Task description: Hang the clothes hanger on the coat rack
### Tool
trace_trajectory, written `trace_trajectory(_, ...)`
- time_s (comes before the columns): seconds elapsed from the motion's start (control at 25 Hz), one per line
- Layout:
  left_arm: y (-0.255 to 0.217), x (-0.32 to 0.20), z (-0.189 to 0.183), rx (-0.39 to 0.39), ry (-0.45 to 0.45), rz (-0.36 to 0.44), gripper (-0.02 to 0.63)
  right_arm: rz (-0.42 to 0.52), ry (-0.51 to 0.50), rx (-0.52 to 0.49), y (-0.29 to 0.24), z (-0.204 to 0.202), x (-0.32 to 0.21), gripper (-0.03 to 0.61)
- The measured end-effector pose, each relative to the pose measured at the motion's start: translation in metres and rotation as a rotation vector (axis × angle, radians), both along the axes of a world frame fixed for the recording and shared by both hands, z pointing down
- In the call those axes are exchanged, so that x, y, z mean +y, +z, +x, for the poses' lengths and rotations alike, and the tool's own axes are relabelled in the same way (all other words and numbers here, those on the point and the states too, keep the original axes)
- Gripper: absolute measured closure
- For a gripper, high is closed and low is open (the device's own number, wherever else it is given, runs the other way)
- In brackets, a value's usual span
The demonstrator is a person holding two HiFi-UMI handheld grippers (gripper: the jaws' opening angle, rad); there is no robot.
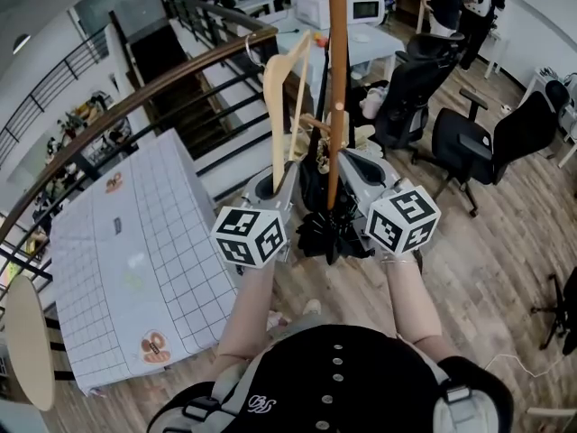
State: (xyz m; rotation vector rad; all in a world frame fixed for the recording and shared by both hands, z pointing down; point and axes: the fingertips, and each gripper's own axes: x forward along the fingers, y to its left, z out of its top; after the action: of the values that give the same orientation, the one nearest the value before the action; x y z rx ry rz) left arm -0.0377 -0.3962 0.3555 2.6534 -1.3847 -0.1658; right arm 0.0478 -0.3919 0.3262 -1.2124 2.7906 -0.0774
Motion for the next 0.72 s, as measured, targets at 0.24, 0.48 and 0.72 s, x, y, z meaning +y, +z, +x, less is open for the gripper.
trace_trajectory(0.24, -0.017, -0.020, -0.002, 0.005, 0.037, 0.019, 0.614, 0.030, 0.007, -0.010, -0.019, -0.004, -0.020, 0.578)
trace_trajectory(0.48, -0.033, -0.044, -0.004, -0.023, 0.052, 0.055, 0.614, 0.075, 0.004, -0.029, -0.040, -0.008, -0.038, 0.578)
trace_trajectory(0.72, -0.047, -0.067, -0.005, -0.050, 0.060, 0.085, 0.614, 0.116, 0.011, -0.044, -0.059, -0.009, -0.057, 0.578)
